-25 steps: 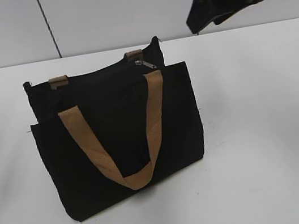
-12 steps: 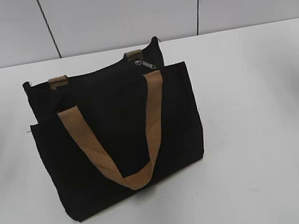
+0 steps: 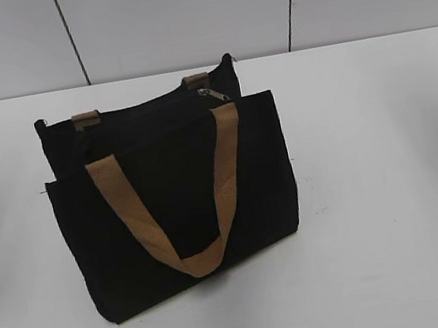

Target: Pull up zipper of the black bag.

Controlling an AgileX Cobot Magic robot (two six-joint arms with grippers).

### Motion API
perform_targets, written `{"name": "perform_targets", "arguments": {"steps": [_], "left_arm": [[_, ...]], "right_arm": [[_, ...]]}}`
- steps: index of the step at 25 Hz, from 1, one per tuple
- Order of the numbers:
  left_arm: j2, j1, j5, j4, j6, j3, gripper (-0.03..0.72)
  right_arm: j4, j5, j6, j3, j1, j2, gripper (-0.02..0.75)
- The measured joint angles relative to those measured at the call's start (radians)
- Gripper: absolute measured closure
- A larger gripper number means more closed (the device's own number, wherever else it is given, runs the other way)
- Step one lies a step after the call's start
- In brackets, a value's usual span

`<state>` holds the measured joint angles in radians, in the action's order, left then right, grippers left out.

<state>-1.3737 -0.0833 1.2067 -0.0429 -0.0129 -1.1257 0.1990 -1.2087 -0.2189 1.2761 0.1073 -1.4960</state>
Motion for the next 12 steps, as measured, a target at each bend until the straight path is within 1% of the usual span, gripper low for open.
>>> {"name": "perform_targets", "arguments": {"steps": [3, 9, 12], "left_arm": [[0.089, 0.000, 0.002, 0.000, 0.000, 0.044, 0.148], [0.341, 0.000, 0.009, 0.004, 0.000, 0.227, 0.148], [0.480, 0.000, -0.007, 0.004, 0.000, 0.293, 0.150]], "right_arm": [[0.004, -0.001, -0.002, -0.111, 0.000, 0.117, 0.334], [0.009, -0.007, -0.010, -0.362, 0.000, 0.424, 0.334], [0.011, -0.009, -0.031, -0.467, 0.000, 0.595, 0.334]]}}
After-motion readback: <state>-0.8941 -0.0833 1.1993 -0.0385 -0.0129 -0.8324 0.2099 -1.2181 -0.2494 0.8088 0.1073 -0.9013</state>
